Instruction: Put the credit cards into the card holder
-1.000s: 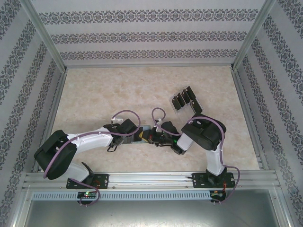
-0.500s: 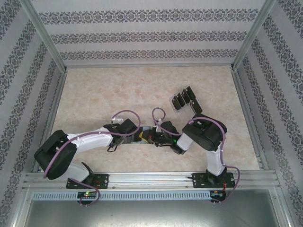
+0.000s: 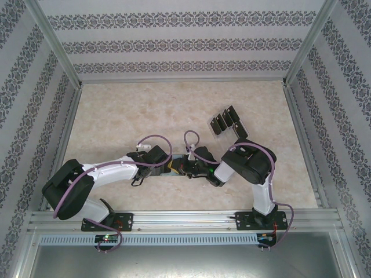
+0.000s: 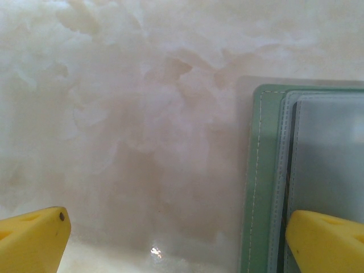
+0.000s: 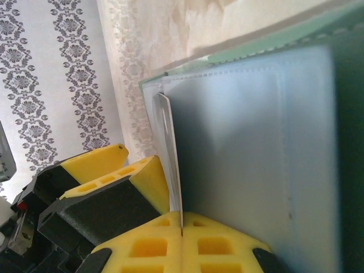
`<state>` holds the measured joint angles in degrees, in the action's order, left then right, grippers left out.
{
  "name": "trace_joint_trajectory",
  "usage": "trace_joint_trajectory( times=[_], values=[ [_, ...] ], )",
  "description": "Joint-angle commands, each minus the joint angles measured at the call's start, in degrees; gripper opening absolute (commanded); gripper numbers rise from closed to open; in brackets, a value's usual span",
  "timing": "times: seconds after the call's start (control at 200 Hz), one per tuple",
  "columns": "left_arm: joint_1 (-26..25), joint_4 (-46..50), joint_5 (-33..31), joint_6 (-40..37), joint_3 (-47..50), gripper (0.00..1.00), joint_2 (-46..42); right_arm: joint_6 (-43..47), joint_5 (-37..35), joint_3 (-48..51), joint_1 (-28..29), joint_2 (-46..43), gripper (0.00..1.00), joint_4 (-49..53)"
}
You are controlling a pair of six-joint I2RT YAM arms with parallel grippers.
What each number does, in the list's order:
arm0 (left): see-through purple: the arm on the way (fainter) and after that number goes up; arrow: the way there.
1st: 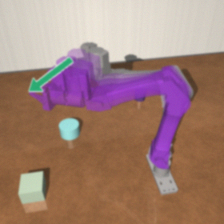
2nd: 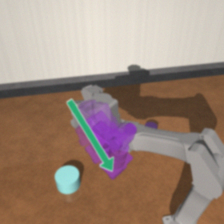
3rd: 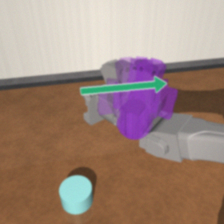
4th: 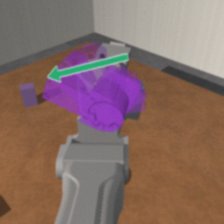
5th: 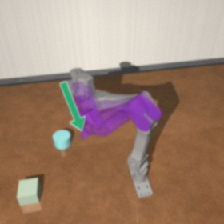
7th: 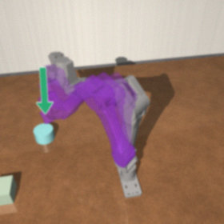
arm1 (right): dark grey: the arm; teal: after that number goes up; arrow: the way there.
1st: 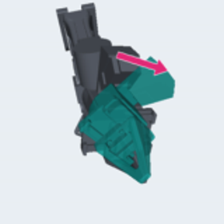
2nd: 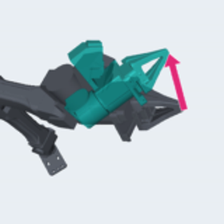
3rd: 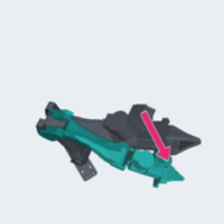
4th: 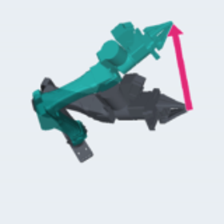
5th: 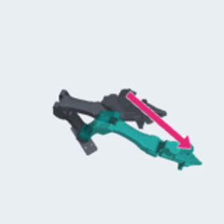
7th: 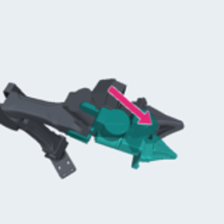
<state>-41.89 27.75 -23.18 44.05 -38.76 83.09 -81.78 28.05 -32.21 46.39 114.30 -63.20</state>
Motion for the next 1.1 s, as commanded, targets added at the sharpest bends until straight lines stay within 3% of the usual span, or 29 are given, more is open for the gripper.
trace_joint_trajectory(
  times=[0.0, 0.045, 0.14, 0.245, 0.485, 0.585, 0.7, 0.774, 0.914, 0.969, 1.094],
  values=[
    [0.23, 3.37, 0.83, -0.31, 2.06, 1.0, 2.36, 1.68, 2.18, -0.86, 1.42, 1.94, 0.0, 7.07],
    [0.23, 3.36, 0.81, -0.34, 2.09, 1.0, 2.42, 2.03, 2.16, -0.8, 1.44, 1.51, 0.0, 7.51],
    [0.19, 3.48, 0.87, -0.31, 2.1, 1.0, 2.52, 3.51, 2.03, -0.35, 1.43, -0.32, 0.24, 9.6],
    [0.23, 3.63, 0.92, -0.22, 1.96, 1.0, 2.43, 5.76, 1.33, 0.21, 1.34, -4.06, 0.39, 13.76],
    [0.23, 3.89, 1.19, -0.1, 1.86, 1.0, 2.08, 13.4, -1.33, -0.79, 0.82, -14.35, 0.55, 30.92],
    [0.23, 4.31, 1.31, -0.1, 1.57, 1.0, 1.01, 15.83, -2.98, -0.91, 0.15, -17.98, 0.56, 36.57],
    [0.16, 5.11, 1.7, -0.26, 0.4, 1.0, -0.73, 18.65, -4.27, -1.82, -0.66, -20.99, 0.47, 42.12],
    [0.23, 5.55, 2.31, -0.87, -0.75, 1.0, -2.33, 20.32, -4.67, -2.82, -0.95, -21.49, 0.28, 44.48],
    [0.18, 5.03, 4.35, -3.01, -3.44, 1.0, -4.81, 22.18, -4.93, -4.34, -1.04, -19.73, 0.05, 45.72],
    [0.14, 4.15, 5.67, -4.18, -4.54, 1.0, -5.25, 22.39, -5.12, -4.53, -1.17, -18.61, 0.0, 45.42],
    [-0.36, 3.16, 7.8, -6.6, -7.68, 1.0, -3.89, 22.75, -6.05, -4.38, -1.3, -17.11, 0.0, 44.91]
  ],
)
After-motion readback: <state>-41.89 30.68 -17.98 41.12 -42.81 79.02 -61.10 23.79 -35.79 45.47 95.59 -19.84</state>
